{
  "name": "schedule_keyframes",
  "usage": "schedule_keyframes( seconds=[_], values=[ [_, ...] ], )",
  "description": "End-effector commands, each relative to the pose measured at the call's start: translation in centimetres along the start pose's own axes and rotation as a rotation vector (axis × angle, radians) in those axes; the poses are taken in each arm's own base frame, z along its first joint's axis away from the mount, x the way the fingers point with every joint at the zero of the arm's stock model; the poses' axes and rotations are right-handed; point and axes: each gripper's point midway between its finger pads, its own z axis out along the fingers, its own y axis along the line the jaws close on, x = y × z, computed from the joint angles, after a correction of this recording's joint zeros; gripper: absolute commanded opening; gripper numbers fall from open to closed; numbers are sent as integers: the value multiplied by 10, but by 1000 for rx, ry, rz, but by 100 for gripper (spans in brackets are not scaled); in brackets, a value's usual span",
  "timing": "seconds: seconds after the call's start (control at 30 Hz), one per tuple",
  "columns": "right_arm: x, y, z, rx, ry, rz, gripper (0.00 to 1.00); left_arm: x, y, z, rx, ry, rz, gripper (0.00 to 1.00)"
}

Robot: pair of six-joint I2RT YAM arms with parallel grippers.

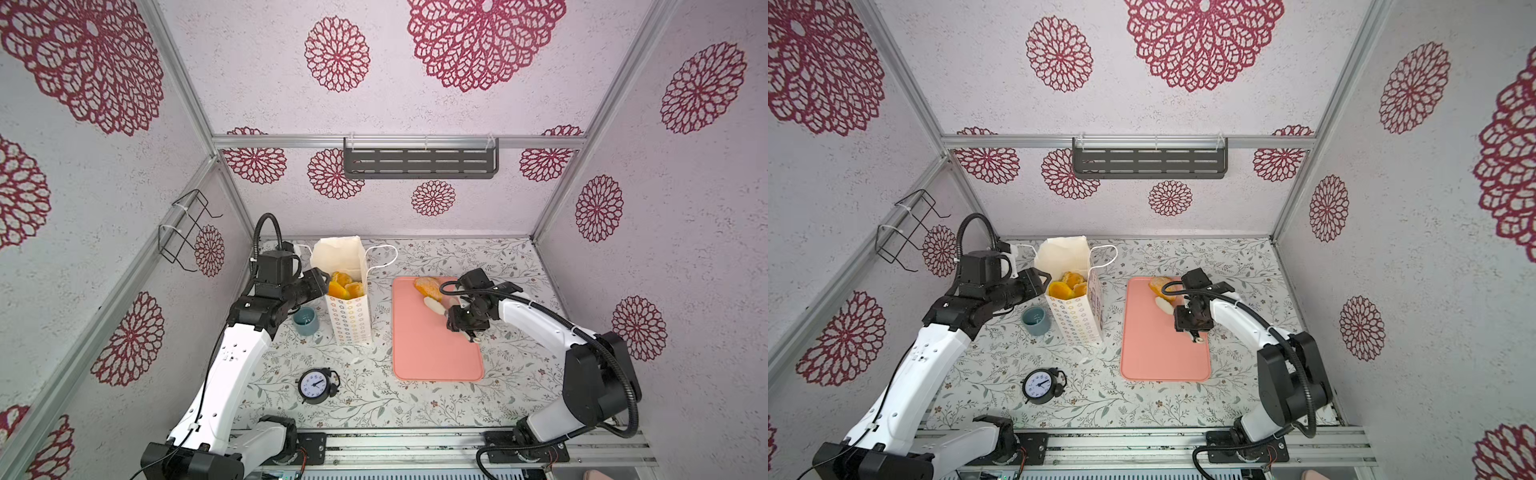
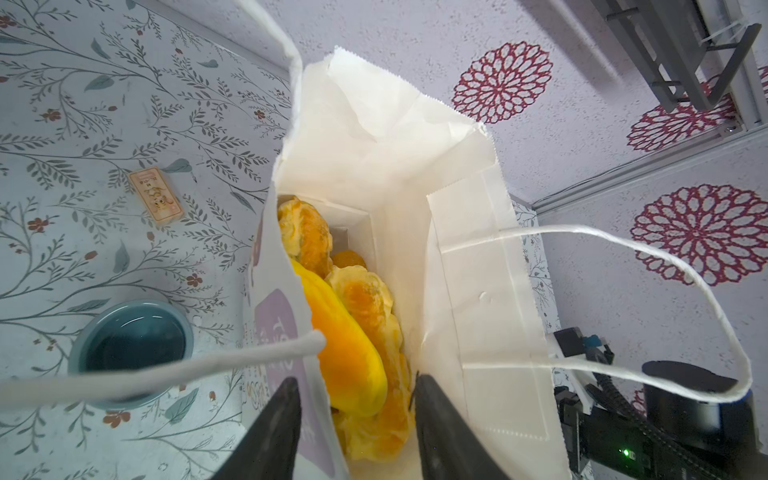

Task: Place the fake bread into the paper bag
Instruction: 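Close the tongs on the sugared orange bun with right gripper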

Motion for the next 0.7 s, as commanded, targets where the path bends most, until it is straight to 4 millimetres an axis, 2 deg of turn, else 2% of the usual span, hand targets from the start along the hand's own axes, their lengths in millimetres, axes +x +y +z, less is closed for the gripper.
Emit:
schedule_keyframes(
  seconds=[0.0, 0.43, 0.67],
  values=[
    [-19, -6, -4, 53, -38, -24, 56, 0, -3, 1, 11, -2, 21, 48],
    [-67, 3, 5, 69, -53, -62, 56, 2, 2, 1, 1, 1, 18, 48],
    [-82, 2, 13, 77, -34, -74, 55, 2, 3, 2, -1, 3, 15, 48]
  ],
)
